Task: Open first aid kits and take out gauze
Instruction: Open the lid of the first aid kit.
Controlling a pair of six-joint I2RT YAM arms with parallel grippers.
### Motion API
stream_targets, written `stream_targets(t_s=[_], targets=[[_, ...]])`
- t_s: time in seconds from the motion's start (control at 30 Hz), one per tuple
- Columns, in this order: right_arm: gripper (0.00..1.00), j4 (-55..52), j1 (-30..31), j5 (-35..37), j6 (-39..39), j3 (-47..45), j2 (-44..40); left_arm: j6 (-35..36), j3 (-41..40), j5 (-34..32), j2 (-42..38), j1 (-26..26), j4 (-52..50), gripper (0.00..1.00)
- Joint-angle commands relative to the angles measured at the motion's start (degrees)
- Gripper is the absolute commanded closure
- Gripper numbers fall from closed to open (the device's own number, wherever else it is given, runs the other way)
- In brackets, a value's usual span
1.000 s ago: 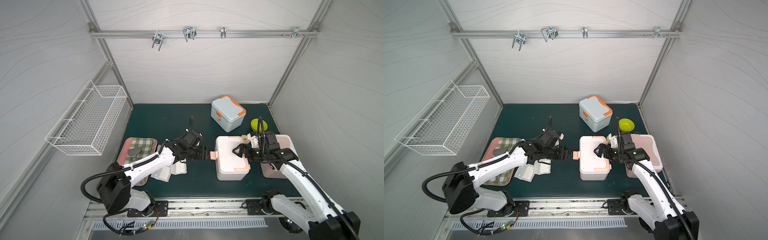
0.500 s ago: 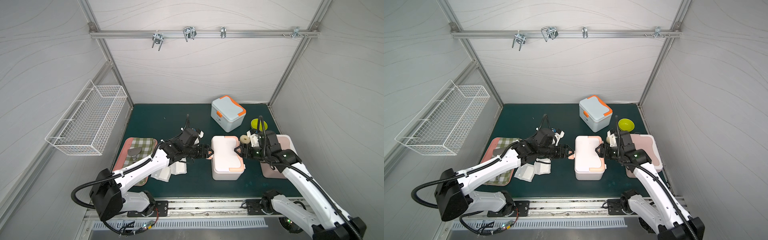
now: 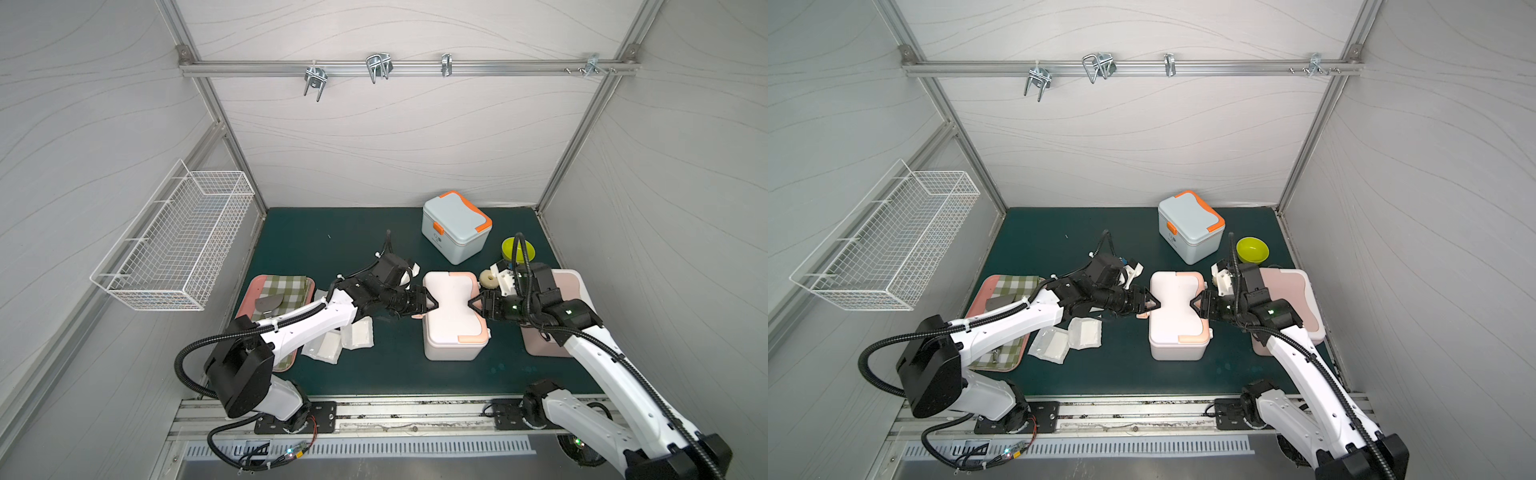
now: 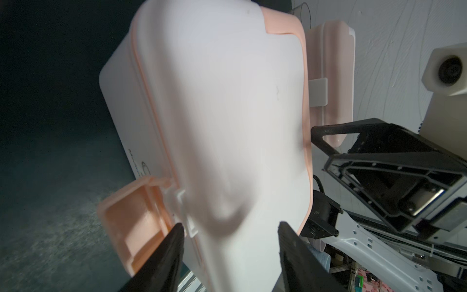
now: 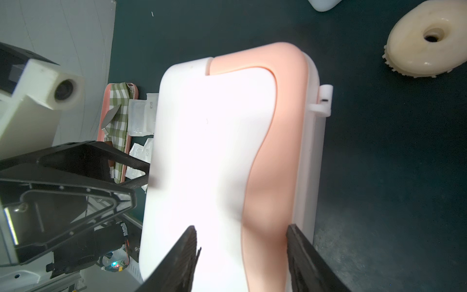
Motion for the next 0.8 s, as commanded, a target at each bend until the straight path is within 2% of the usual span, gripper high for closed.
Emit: stream_targets(t_s=[0.0, 0.17, 0.43, 0.6, 0.77], targets=[[0.43, 0.9, 0.2, -2.9, -0.6, -0.9, 0.8, -0.6, 2.9, 1.5, 1.3, -0.1, 3.3, 0.43], [0.43, 1.4, 0.4, -4.0, -0.6, -1.1, 1.4, -0.4, 3.3, 1.8, 1.8, -0.1, 3.0, 0.43], [0.42, 1.9, 0.9, -5.1, -0.3, -0.9, 2.2, -0.6, 3.4, 2.1, 2.0, -0.1, 2.7, 0.34], [0.42, 3.1, 1.8, -5.8, 0.7, -1.2, 2.6, -1.7, 2.9, 4.3, 1.8, 0.0, 4.6, 0.28], [0.42, 4.3, 2.1, -7.2, 1.6, -1.9, 3.1, -4.5, 1.8, 7.9, 0.8, 0.4, 9.0, 0.27]])
